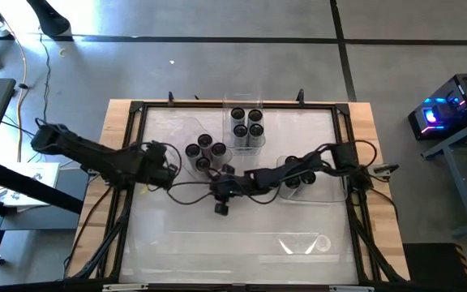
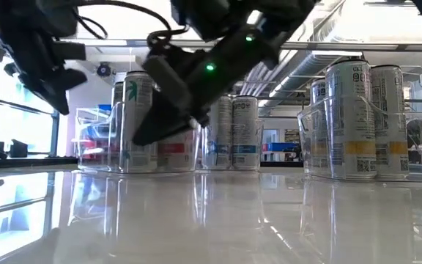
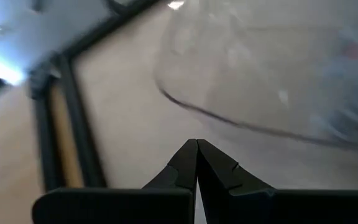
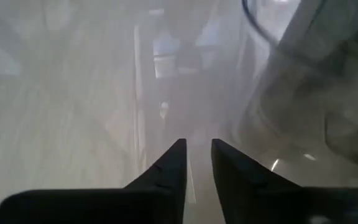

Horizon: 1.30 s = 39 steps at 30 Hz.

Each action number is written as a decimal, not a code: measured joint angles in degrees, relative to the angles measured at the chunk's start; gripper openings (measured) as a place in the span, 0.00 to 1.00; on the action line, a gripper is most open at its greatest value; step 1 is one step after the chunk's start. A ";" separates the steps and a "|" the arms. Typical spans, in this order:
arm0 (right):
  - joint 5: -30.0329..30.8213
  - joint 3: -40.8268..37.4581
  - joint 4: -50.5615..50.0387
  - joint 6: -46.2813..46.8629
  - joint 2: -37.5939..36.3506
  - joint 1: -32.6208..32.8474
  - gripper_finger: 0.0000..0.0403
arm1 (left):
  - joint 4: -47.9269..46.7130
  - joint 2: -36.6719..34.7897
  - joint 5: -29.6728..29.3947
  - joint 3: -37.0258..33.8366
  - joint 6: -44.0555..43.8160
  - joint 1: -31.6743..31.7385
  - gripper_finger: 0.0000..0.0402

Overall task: Sort soda cans
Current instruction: Move the bottom left transparent bin to the top left of the table

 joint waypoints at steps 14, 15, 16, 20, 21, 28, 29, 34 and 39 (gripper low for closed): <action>4.12 9.39 -13.39 3.05 2.76 -0.14 0.03 | 14.77 -1.35 0.67 -13.56 -9.33 -4.09 0.00; 4.12 9.54 -14.68 3.19 1.66 -0.07 0.03 | 17.56 -1.35 -1.60 -15.29 -9.61 -3.77 0.00; 3.96 9.63 -16.18 3.21 0.64 0.04 0.03 | 20.64 -1.39 -3.64 -16.80 -9.64 -3.46 0.00; 3.98 9.56 -25.13 4.47 -1.62 1.33 0.03 | 31.50 -1.41 -6.81 -21.56 -5.98 -0.23 0.00; 4.30 9.48 -27.47 4.79 -2.10 1.89 0.03 | 33.82 -1.38 -6.71 -22.60 -4.60 0.89 0.00; 7.14 9.58 -36.58 8.06 -5.48 6.68 0.03 | 48.11 -1.39 -5.89 -26.95 8.04 9.30 0.00; 7.43 9.53 -37.85 8.54 -5.48 7.45 0.03 | 50.14 -1.39 -5.90 -27.25 10.35 10.61 0.00; 7.78 9.54 -41.20 9.92 -6.13 10.77 0.03 | 56.54 -1.41 -4.79 -27.46 21.50 17.78 0.00; 8.82 9.33 -42.13 9.34 -6.02 13.11 0.03 | 61.90 -1.39 -2.46 -27.52 32.36 25.47 0.00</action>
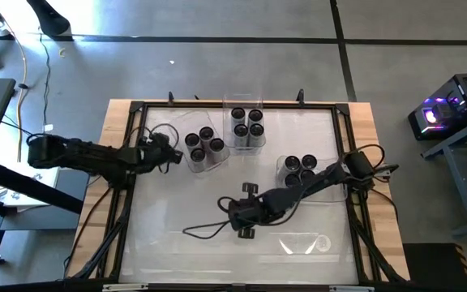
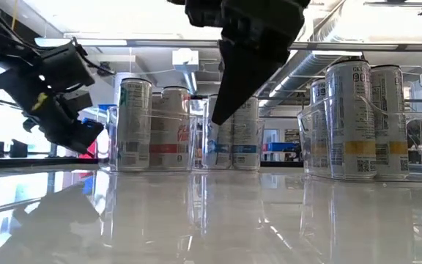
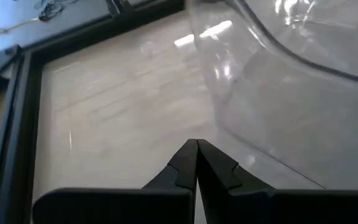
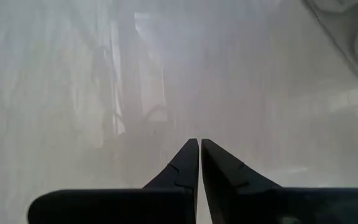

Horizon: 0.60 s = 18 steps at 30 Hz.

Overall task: Sort soda cans
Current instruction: Move the bottom left transparent bin to the top left of the table

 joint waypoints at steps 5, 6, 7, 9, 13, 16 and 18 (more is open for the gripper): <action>0.84 0.00 2.45 -0.89 0.36 0.64 0.03 | 8.88 0.01 4.74 0.00 10.22 9.01 0.00; 0.83 0.00 3.20 -0.93 0.41 0.58 0.03 | 11.11 -0.04 6.24 0.07 11.70 11.01 0.00; 0.87 0.00 4.30 -0.95 0.49 0.57 0.03 | 13.08 -0.04 7.84 0.11 13.15 12.96 0.00; 0.88 0.00 5.94 -1.18 0.52 0.52 0.03 | 16.52 0.00 11.73 0.06 16.19 16.47 0.00; 0.85 0.00 9.30 -2.37 0.57 0.57 0.03 | 23.39 0.02 18.01 0.07 20.26 22.05 0.00; 0.79 0.00 12.26 -2.59 0.57 0.57 0.03 | 27.48 0.02 21.33 0.10 22.47 25.59 0.00; 0.19 0.00 14.90 -3.76 0.60 0.40 0.03 | 29.37 0.05 24.28 0.10 22.61 27.90 0.00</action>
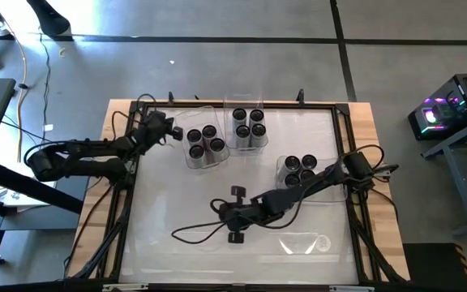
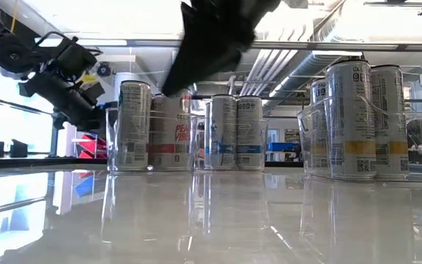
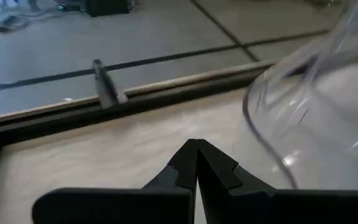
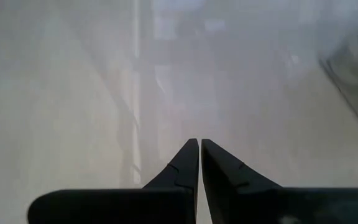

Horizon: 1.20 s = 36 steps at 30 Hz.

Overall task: Sort soda cans
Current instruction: Move the bottom left transparent bin to the top left of the table

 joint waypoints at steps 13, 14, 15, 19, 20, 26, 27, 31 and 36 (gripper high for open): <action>-4.41 0.00 19.63 -9.71 5.15 -9.34 0.03 | -31.81 -2.76 12.94 17.09 2.82 4.65 0.00; -4.23 0.00 20.05 -10.03 5.82 -10.26 0.03 | -37.50 -3.18 12.52 18.92 2.75 3.75 0.00; -4.22 0.00 20.71 -10.22 6.74 -11.01 0.03 | -42.53 -3.58 12.46 20.15 1.95 3.02 0.00; -1.66 0.00 24.74 -8.84 10.34 -13.03 0.03 | -53.93 -4.34 13.00 19.93 -3.72 0.07 0.00; -1.12 -0.02 25.86 -8.80 11.08 -13.35 0.03 | -54.46 -4.40 12.73 18.93 -4.48 -0.61 0.00; 2.12 0.00 28.05 -8.64 11.97 -14.01 0.03 | -36.67 -4.08 10.97 8.69 -6.43 -2.83 0.00; 2.69 -0.02 27.92 -8.64 12.01 -14.01 0.03 | -31.95 -3.86 11.07 6.97 -7.01 -2.89 0.00; 3.17 -0.02 27.88 -6.60 12.01 -14.39 0.03 | -17.84 -2.04 12.79 3.04 -8.08 -2.60 0.00; 2.85 -0.02 27.88 -6.14 12.01 -15.21 0.03 | -10.26 2.75 12.93 2.85 -5.90 -0.74 0.00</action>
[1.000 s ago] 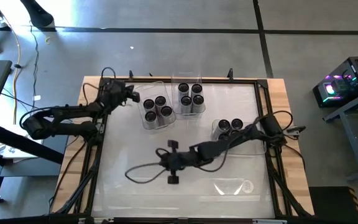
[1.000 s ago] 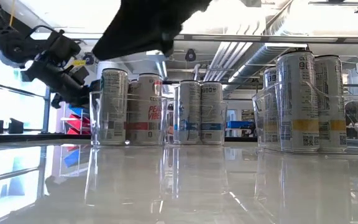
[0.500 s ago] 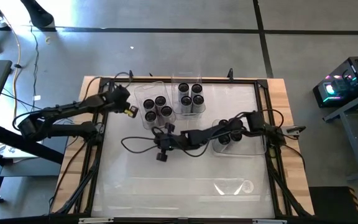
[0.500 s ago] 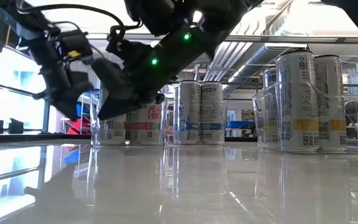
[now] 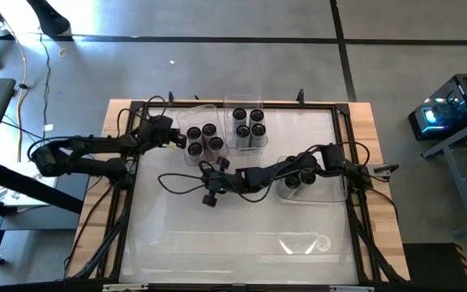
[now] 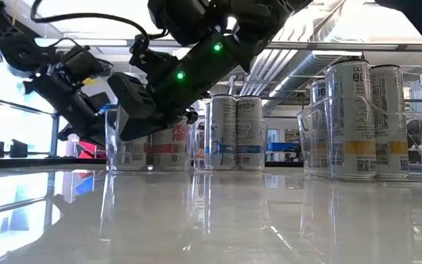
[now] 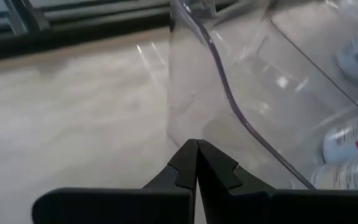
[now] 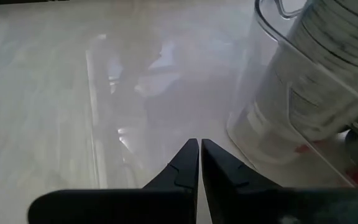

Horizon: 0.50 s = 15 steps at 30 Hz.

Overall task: Sort soda cans
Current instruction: Move the bottom left transparent bin to the top left of the table

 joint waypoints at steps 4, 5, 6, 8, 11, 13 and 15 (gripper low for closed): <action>0.04 0.01 -0.08 -0.12 0.00 -0.95 0.03 | 8.18 5.21 0.72 0.18 1.18 2.33 0.00; 0.06 0.00 -0.11 -0.14 0.00 -1.18 0.03 | 9.74 6.58 1.23 0.49 1.54 2.93 0.00; 0.09 0.00 -0.20 -0.13 0.00 -1.40 0.03 | 11.21 7.93 1.89 0.96 1.84 3.51 0.00; 0.50 0.00 -0.48 -0.12 0.00 -1.89 0.03 | 13.50 10.69 3.39 2.28 2.69 4.47 0.00; 1.53 0.00 -0.47 -0.10 0.00 -2.46 0.03 | 14.33 14.71 4.97 5.25 3.90 5.59 0.00; 1.59 0.00 -0.51 -0.12 0.00 -2.61 0.03 | 14.10 16.98 5.09 7.19 4.97 5.87 0.00; 1.59 0.00 -0.50 -0.13 0.00 -2.68 0.03 | 13.36 18.64 5.02 8.74 5.72 5.87 0.00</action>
